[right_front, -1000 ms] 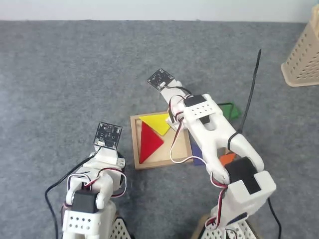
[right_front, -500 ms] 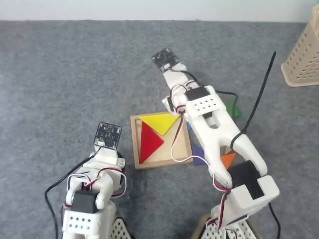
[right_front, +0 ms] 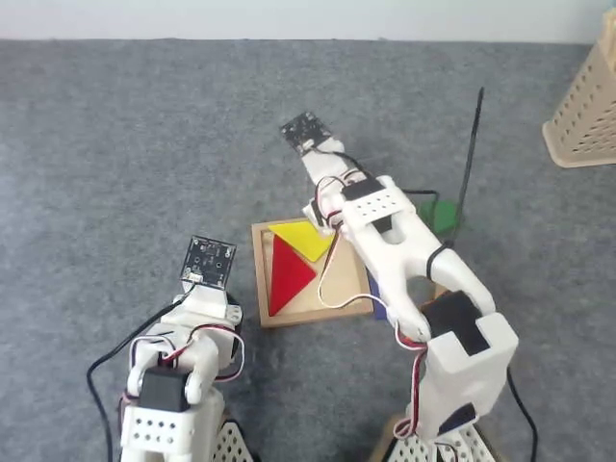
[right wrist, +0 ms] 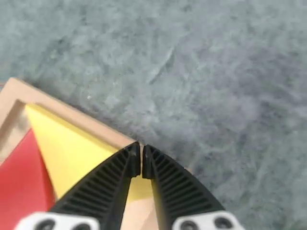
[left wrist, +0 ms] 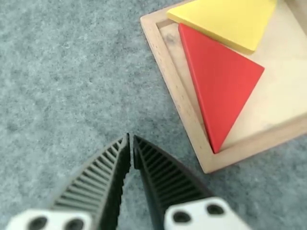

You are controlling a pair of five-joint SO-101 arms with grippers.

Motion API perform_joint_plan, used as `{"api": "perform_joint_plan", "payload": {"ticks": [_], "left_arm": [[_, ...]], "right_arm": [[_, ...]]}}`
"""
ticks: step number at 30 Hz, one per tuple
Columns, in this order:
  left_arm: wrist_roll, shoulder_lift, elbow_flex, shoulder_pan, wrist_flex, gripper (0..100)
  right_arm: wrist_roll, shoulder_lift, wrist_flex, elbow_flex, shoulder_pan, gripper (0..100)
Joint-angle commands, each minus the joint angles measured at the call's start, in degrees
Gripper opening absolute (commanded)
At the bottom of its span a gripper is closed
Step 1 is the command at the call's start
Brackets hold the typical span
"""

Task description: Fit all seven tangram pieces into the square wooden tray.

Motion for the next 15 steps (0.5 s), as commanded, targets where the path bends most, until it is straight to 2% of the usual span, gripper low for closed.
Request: {"api": "perform_joint_plan", "payload": {"ticks": [1, 5, 15], "left_arm": [[0.4, -1.1, -1.1, 0.0, 0.4, 1], [0.4, -1.1, -1.1, 0.0, 0.4, 1], [0.4, -1.1, -1.1, 0.0, 0.4, 1]], "right_arm": [[0.0, -3.9, -1.2, 1.1, -0.2, 0.7], [3.3, -5.6, -1.3, 3.9, -0.1, 0.7], [1.3, -14.5, -0.1, 5.3, 0.4, 0.7]]}}
